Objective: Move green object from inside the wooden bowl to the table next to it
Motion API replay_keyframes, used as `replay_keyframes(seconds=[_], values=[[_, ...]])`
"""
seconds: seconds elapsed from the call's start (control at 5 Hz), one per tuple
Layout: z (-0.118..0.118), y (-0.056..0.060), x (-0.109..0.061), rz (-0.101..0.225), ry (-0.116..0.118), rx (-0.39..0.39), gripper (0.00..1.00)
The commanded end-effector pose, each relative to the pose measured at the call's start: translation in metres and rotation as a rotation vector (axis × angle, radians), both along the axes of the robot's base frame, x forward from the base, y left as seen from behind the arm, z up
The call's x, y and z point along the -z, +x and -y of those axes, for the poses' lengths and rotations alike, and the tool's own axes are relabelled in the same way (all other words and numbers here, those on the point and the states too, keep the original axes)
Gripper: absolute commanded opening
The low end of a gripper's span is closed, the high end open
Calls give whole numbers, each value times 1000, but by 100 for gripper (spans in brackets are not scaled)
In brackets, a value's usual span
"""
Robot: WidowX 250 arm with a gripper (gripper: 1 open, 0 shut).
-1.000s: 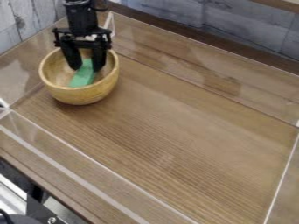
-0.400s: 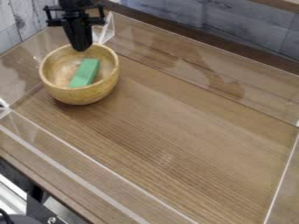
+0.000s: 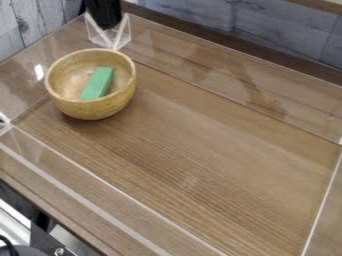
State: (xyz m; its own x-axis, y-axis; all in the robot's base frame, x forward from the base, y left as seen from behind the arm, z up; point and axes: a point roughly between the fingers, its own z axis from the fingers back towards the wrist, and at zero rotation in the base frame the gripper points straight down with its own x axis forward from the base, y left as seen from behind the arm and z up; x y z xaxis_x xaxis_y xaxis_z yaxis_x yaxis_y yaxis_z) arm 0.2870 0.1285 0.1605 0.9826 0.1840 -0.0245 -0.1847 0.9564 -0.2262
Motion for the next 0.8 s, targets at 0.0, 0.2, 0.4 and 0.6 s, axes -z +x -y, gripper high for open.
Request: replay_keyframes(seconds=[0.0,0.2,0.4,0.6], values=[[23,-8,-19,55,23,60,0],[54,-10,-11,50,15,58,0],[88,-12,6,39,17,73,0],[110,-10,27,31,32,204,0]])
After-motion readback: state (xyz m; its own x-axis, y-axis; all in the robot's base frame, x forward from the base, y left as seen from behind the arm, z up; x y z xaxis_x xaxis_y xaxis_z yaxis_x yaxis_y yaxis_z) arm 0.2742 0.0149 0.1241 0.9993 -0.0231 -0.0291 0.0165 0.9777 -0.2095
